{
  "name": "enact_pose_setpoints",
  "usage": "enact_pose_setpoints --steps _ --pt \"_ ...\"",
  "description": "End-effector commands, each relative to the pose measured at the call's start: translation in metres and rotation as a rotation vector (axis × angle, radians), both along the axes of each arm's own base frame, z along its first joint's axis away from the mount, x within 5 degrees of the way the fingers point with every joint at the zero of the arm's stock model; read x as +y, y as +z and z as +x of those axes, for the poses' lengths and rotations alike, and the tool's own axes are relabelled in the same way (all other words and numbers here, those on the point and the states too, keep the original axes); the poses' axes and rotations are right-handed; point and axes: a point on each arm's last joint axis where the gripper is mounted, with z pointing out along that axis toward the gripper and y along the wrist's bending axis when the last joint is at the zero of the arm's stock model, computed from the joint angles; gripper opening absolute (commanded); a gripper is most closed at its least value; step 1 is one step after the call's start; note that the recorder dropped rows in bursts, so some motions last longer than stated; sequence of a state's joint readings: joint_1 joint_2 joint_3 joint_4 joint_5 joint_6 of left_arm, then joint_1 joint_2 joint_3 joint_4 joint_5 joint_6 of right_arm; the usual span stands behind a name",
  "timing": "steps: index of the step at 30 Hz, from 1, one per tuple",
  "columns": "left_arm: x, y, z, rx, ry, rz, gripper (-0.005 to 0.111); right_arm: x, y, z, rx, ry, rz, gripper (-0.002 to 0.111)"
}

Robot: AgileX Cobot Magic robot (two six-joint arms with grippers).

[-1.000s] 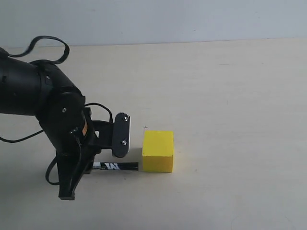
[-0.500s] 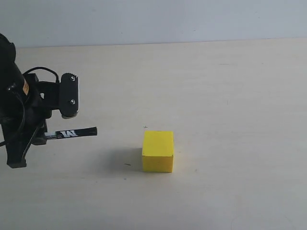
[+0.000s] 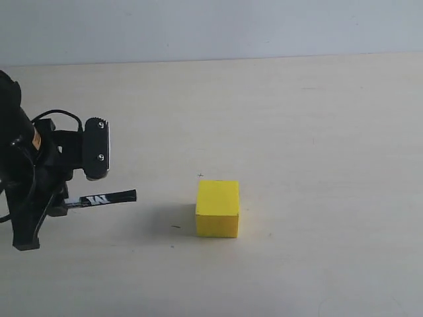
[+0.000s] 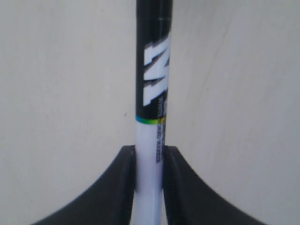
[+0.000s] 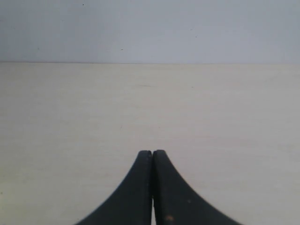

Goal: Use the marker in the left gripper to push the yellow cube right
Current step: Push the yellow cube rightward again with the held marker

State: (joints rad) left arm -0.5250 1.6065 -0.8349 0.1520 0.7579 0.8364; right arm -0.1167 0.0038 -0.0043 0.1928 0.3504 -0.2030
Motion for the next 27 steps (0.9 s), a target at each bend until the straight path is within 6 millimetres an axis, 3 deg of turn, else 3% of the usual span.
enact_pose_setpoints --steps 1,2,6,8,15,20,23,27 --pt "-0.032 -0.011 -0.005 0.001 -0.028 -0.045 0.000 0.000 0.000 0.000 -0.012 -0.008 0.001 0.000" --pt "-0.040 -0.014 -0.006 0.006 -0.032 -0.046 0.000 0.000 0.000 0.000 -0.012 -0.008 0.001 0.000" --pt "-0.108 -0.027 -0.009 0.021 -0.121 -0.042 0.000 0.000 0.000 0.000 -0.012 -0.008 0.001 0.000" --pt "-0.112 -0.025 -0.009 0.024 -0.135 -0.018 0.000 0.000 0.000 0.000 -0.012 -0.008 0.001 0.000" --pt "-0.086 -0.023 -0.004 0.094 -0.034 0.090 0.000 0.000 -0.001 0.000 -0.008 -0.007 0.001 0.000" --pt "-0.086 -0.028 -0.006 0.085 -0.031 0.064 0.000 0.000 -0.001 0.000 -0.008 -0.007 0.001 0.000" --pt "-0.099 -0.029 -0.006 0.057 -0.006 -0.052 0.000 0.000 -0.001 0.000 -0.008 -0.007 0.001 0.000" --pt "-0.131 -0.030 -0.005 -0.003 -0.059 -0.149 0.000 0.000 -0.001 0.000 -0.008 -0.007 0.001 0.000"
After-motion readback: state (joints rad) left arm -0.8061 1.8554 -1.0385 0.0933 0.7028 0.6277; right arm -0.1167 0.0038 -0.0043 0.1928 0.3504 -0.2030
